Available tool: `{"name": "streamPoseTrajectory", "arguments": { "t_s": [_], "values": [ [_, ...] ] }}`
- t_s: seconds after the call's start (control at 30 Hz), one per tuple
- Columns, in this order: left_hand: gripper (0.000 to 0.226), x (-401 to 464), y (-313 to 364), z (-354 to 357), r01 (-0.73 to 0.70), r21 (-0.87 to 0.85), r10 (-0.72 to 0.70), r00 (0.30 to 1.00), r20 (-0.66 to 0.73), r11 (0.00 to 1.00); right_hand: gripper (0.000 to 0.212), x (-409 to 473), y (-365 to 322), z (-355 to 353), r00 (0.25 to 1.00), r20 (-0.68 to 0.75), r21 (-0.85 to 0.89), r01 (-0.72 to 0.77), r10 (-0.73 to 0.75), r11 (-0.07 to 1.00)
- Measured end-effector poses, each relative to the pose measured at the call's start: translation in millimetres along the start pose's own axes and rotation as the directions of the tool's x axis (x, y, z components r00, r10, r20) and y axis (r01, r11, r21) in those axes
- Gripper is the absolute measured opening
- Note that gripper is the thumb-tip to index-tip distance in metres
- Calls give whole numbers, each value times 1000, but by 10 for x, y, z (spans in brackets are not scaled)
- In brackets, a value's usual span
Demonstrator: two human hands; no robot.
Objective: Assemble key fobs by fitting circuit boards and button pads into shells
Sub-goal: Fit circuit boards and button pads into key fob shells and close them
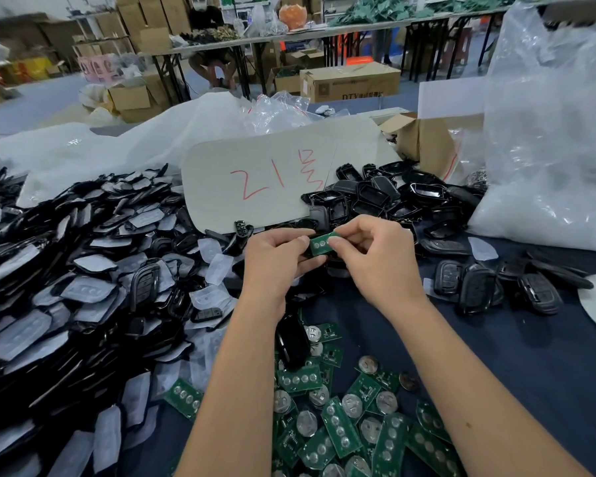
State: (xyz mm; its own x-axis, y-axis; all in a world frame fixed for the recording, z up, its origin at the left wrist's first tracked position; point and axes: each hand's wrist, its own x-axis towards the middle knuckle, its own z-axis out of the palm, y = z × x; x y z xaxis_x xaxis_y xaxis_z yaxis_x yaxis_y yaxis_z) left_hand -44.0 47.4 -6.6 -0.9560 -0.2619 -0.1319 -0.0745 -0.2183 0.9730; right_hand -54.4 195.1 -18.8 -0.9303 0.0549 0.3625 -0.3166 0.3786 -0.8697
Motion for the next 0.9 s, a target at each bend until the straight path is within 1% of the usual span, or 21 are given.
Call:
{"name": "streamPoseTrajectory", "arguments": {
  "t_s": [0.17, 0.43, 0.6, 0.7, 0.77, 0.9],
  "values": [
    [13, -14, -7, 50, -26, -1, 26, 1000, -1, 1000, 6, 3, 29, 11, 995, -75, 9, -59, 59, 998],
    [9, -36, -12, 96, -69, 32, 69, 998, -1, 997, 7, -41, 10, 80, 982, -189, 11, -18, 20, 1000],
    [9, -37, -2, 63, -84, 37, 84, 996, -6, 996, 10, -53, -3, 86, 988, -151, 23, -13, 16, 1000],
    [11, -40, 0, 50, -100, 20, 100, 995, 7, 995, 22, -71, -24, 95, 993, -120, 35, -11, 15, 999],
    [11, -39, -4, 52, -104, 29, 103, 994, 17, 994, 25, -81, -29, 106, 992, -122, 32, -19, 22, 999],
    [12, -42, -11, 53, -121, 45, 119, 992, 38, 992, 23, -87, -32, 103, 985, -160, 63, -49, 58, 997]
  ]
}}
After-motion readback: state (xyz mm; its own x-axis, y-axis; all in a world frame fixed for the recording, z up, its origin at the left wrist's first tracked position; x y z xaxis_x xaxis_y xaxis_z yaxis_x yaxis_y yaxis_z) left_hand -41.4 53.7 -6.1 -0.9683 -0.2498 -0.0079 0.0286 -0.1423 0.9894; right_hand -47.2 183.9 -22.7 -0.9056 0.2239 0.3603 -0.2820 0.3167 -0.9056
